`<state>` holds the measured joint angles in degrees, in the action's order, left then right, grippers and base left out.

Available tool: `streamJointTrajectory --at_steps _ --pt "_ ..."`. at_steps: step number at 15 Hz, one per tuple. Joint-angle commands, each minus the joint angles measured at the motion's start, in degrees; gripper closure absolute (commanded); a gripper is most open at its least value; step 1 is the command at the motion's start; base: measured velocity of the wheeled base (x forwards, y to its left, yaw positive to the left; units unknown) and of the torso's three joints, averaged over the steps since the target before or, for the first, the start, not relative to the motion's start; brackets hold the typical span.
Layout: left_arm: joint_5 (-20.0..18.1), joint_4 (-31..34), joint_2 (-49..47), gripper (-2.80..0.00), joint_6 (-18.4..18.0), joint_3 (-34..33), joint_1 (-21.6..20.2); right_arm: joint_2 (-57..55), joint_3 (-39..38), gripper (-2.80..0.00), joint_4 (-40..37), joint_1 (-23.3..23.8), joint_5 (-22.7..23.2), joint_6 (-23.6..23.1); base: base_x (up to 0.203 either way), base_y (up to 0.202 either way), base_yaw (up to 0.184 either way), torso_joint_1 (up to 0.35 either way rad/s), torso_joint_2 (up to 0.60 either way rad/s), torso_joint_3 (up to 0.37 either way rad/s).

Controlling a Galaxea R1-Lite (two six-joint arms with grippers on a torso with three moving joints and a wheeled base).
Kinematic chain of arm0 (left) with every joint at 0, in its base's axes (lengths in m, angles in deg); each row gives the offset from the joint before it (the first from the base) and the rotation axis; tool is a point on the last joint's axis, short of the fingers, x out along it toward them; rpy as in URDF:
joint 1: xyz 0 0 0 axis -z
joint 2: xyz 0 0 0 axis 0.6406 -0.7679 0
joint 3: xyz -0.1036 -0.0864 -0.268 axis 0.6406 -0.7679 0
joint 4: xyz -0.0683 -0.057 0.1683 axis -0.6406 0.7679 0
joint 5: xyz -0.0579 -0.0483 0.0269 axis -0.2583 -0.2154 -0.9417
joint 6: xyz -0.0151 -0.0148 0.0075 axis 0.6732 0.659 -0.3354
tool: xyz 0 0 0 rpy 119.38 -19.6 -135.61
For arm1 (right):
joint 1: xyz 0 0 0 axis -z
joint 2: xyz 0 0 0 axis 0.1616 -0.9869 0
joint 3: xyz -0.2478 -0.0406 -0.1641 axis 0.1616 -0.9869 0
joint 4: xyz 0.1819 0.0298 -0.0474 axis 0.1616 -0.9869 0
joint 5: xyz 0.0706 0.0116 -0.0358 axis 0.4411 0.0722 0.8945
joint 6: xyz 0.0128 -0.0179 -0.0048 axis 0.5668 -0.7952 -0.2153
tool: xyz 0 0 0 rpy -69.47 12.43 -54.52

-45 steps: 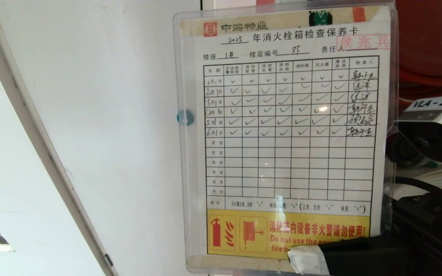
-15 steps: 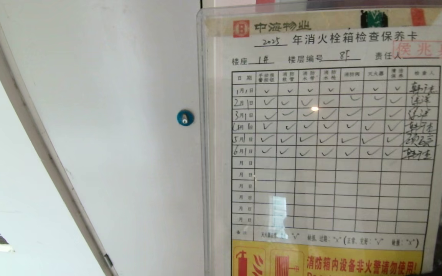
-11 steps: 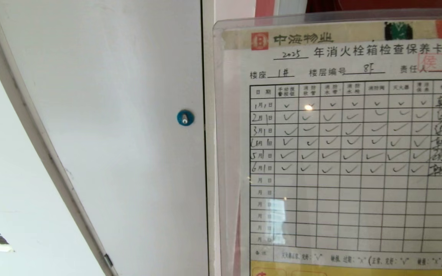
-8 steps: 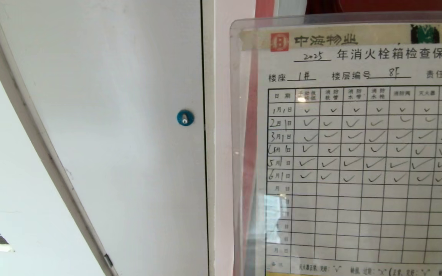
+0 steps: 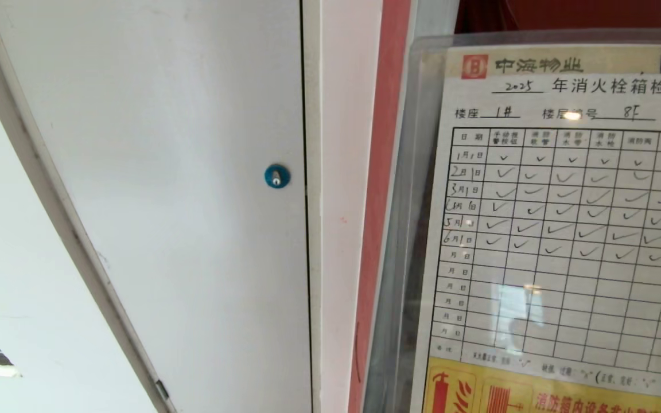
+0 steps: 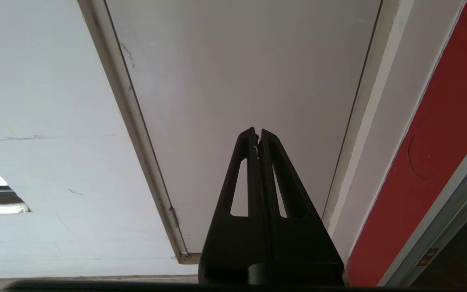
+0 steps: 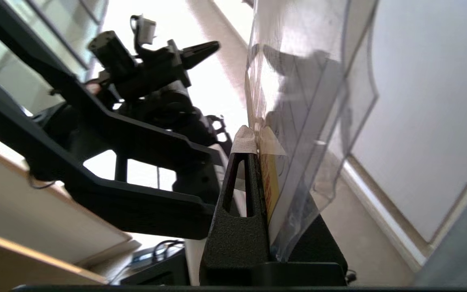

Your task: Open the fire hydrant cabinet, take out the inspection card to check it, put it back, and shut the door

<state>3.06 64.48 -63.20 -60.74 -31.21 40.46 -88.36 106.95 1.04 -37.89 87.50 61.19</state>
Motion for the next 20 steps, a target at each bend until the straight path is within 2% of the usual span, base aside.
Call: streamJointTrajectory --at_steps 1,3,6,9,11,14,16,20 --pt "0.0 0.0 -0.1 0.0 0.0 -0.7 0.0 1.6 -1.5 0.0 0.0 1.1 -3.3 -1.9 0.0 0.0 0.0 0.0 0.0 0.0" --pt "0.0 0.0 -0.1 0.0 0.0 -0.7 0.0 2.7 -2.6 0.0 0.0 1.4 -8.1 -3.3 0.0 0.0 0.0 0.0 0.0 0.0" --pt "0.0 0.0 -0.1 0.0 0.0 -0.7 0.0 5.2 -4.6 0.0 0.0 1.7 -14.4 -8.6 0.0 0.0 0.0 0.0 0.0 0.0" --pt "0.0 0.0 -0.1 0.0 0.0 -0.8 0.0 7.9 -4.8 0.0 -0.3 1.8 -20.9 -11.3 0.0 0.0 0.0 0.0 0.0 0.0" --pt "0.0 0.0 -0.1 0.0 0.0 -0.8 0.0 9.5 -4.6 0.0 -3.9 2.4 -25.6 -11.4 0.0 0.0 0.0 0.0 0.0 0.0" --pt "0.0 0.0 -0.1 0.0 0.0 -0.7 0.0 13.5 -4.6 0.0 -8.0 2.5 -29.3 -11.4 0.0 0.0 0.0 0.0 0.0 0.0" --pt "0.0 0.0 -0.1 0.0 0.0 -0.8 0.0 13.6 -4.0 0.0 -9.1 2.5 -33.8 -11.8 0.0 0.0 0.0 0.0 0.0 0.0" --pt "0.0 0.0 -0.1 0.0 0.0 -0.8 0.0 13.6 -3.9 0.0 -9.2 2.7 -42.6 -19.2 0.0 0.0 0.0 0.0 0.0 0.0"
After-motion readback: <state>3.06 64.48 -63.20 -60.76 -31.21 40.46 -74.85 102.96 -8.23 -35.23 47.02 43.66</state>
